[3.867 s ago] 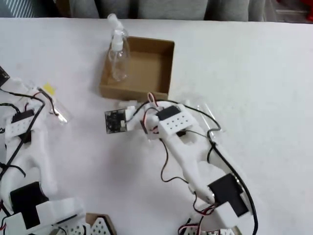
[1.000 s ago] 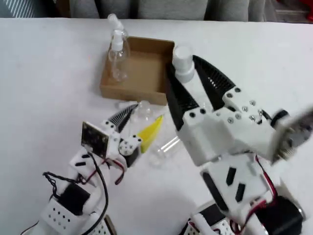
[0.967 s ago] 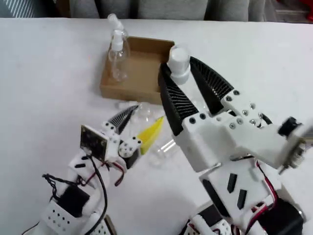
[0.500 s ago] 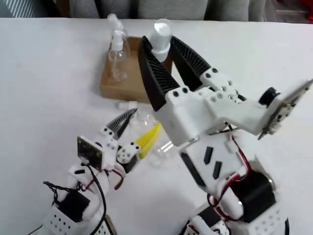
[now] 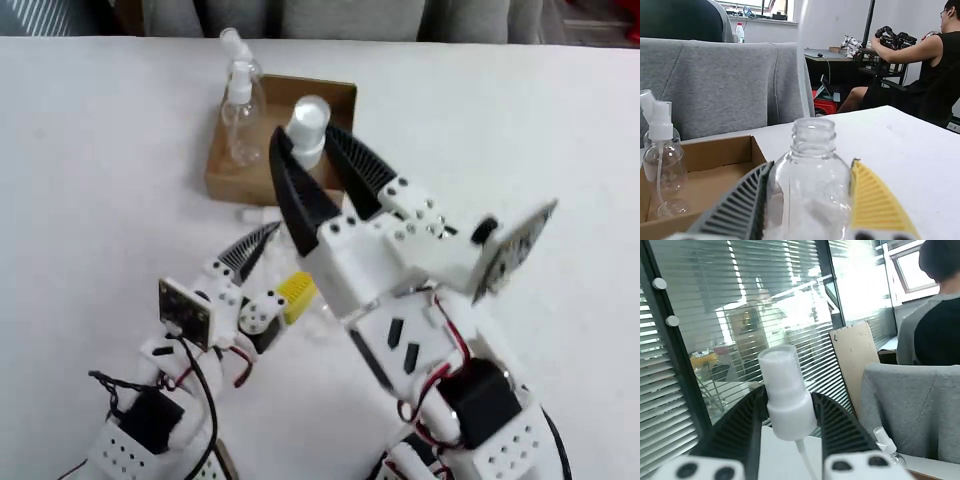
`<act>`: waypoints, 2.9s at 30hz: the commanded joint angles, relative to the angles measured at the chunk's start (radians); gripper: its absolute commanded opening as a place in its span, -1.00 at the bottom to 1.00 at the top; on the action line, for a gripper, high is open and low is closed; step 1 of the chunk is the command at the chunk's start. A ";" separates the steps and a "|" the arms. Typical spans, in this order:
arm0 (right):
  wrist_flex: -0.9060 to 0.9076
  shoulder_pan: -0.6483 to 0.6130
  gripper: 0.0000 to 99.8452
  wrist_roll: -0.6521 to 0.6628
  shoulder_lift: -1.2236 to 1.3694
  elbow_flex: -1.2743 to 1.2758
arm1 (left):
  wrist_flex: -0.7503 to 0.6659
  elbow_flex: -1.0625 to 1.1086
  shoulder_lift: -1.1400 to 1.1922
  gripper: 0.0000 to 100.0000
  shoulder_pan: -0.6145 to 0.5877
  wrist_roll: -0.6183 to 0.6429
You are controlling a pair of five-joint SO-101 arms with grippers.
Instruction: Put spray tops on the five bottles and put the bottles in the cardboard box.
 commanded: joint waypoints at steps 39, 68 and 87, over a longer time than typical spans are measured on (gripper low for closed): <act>0.093 -0.163 -0.86 0.123 -0.249 0.404 | -0.006 -0.015 -0.021 -0.94 0.002 -0.003; 0.110 -0.039 -0.97 0.129 -0.271 0.184 | -0.006 -0.011 -0.021 -0.94 0.001 -0.008; 0.409 0.285 -0.97 0.310 -0.412 0.632 | -0.250 0.069 -0.016 -0.94 -0.128 -0.003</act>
